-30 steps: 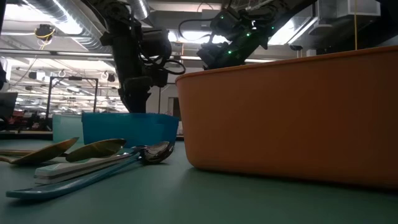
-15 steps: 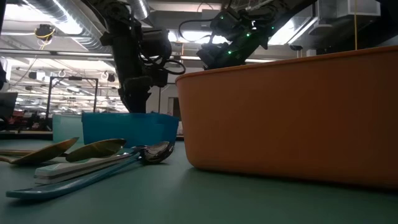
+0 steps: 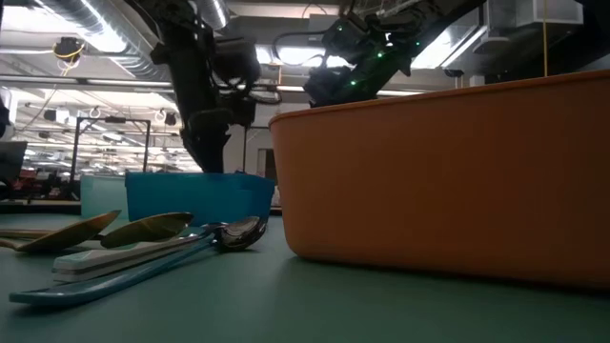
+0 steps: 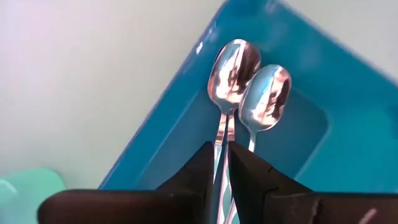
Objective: Sort silverware by color (type)
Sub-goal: Put the blue spoon into the transparent green bin
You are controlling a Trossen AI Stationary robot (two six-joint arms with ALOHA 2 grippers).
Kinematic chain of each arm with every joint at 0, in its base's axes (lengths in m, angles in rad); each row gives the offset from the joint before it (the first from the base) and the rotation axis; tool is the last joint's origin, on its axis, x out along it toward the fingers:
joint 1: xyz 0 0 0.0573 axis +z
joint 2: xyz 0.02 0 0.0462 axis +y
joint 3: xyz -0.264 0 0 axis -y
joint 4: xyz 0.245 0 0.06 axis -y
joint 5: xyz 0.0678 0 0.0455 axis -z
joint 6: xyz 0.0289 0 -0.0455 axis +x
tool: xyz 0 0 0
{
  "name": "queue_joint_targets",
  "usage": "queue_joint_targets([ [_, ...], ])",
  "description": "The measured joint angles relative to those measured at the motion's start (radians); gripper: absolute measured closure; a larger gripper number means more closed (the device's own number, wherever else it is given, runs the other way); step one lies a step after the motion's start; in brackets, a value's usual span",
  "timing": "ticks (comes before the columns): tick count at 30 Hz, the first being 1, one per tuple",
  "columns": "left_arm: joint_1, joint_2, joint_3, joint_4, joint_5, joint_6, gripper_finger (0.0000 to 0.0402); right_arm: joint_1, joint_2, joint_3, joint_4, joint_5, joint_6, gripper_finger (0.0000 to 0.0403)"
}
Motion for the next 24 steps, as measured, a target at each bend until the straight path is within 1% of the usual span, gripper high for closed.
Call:
queue_joint_targets([
  [6,-0.001,-0.097,0.0,-0.02,0.011,-0.035,0.0368,0.0,0.0,0.0,-0.03,-0.148,-0.295,0.0219],
  [10,-0.012,-0.156,0.0,-0.054,0.011,-0.081,0.0369,0.001,0.0,0.0,-0.065,-0.192,-0.485,0.0219],
  [12,-0.025,-0.183,0.0,-0.056,0.011,-0.087,0.0369,0.001,0.0,0.0,-0.093,-0.209,-0.58,0.0219],
  [17,-0.065,-0.223,0.0,-0.062,0.011,-0.088,0.0369,0.001,0.0,0.0,-0.184,-0.21,-0.801,0.0219],
  [24,-0.105,-0.226,0.0,-0.06,0.004,-0.088,0.0369,0.01,0.0,0.0,-0.238,-0.22,-1.014,0.0219],
])
